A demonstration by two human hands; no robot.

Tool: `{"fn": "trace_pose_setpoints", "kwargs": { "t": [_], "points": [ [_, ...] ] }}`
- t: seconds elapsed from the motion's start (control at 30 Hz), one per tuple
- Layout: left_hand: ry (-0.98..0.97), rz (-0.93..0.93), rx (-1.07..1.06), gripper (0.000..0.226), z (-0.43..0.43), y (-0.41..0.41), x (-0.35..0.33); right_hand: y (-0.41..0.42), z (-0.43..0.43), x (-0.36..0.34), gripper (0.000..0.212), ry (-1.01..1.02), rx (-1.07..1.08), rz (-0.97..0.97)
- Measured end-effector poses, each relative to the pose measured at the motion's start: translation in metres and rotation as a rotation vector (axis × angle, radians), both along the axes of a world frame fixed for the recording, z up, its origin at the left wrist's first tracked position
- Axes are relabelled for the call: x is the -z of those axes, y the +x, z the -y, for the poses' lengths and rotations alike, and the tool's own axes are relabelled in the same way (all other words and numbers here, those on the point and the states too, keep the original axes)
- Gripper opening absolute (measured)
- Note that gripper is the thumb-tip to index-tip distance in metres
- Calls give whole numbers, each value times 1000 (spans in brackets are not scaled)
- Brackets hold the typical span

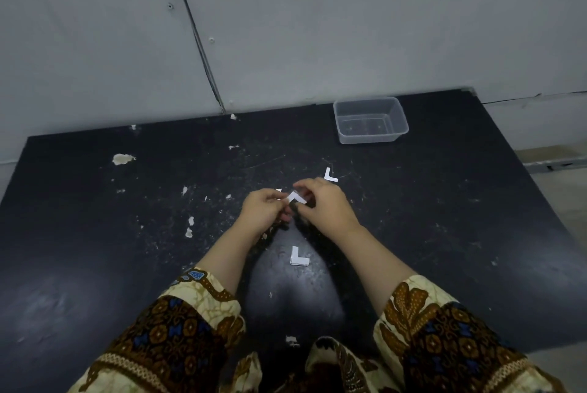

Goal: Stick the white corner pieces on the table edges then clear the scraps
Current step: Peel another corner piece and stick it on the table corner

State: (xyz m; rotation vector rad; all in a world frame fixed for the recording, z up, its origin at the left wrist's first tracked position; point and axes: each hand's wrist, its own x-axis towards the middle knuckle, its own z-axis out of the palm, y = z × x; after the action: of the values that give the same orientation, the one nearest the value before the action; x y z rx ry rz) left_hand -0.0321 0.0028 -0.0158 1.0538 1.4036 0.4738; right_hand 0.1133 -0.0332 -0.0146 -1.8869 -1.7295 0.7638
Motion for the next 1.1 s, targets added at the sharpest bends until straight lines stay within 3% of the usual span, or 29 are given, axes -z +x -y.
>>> {"fn": "trace_pose_setpoints", "kwargs": {
  "t": [0.2, 0.47, 0.57, 0.67, 0.77, 0.9, 1.1],
  "points": [
    [17, 21, -46, 17, -7, -8, -6, 0, -4, -4, 20, 47, -66, -21],
    [53, 51, -98, 13, -12, -16, -11, -6, -16, -7, 13, 42, -115, 5],
    [75, 47, -110, 10, -13, -18, -12, -10, -20, -5, 7, 37, -13, -36],
    [77, 32, -145, 11, -13, -21, -11, -13, -23, -6, 5, 27, 192, -226],
    [67, 8, -152, 13, -15, -26, -8, -12, -26, -1, 12, 30, 219, -233],
    [52, 11, -152, 15, -16, -30, -5, -18, -28, 3, 25, -41, 80, -125],
    [45, 33, -136, 19, -16, -36, -5, -31, -31, 5, 33, -123, 18, -296]
  ]
}}
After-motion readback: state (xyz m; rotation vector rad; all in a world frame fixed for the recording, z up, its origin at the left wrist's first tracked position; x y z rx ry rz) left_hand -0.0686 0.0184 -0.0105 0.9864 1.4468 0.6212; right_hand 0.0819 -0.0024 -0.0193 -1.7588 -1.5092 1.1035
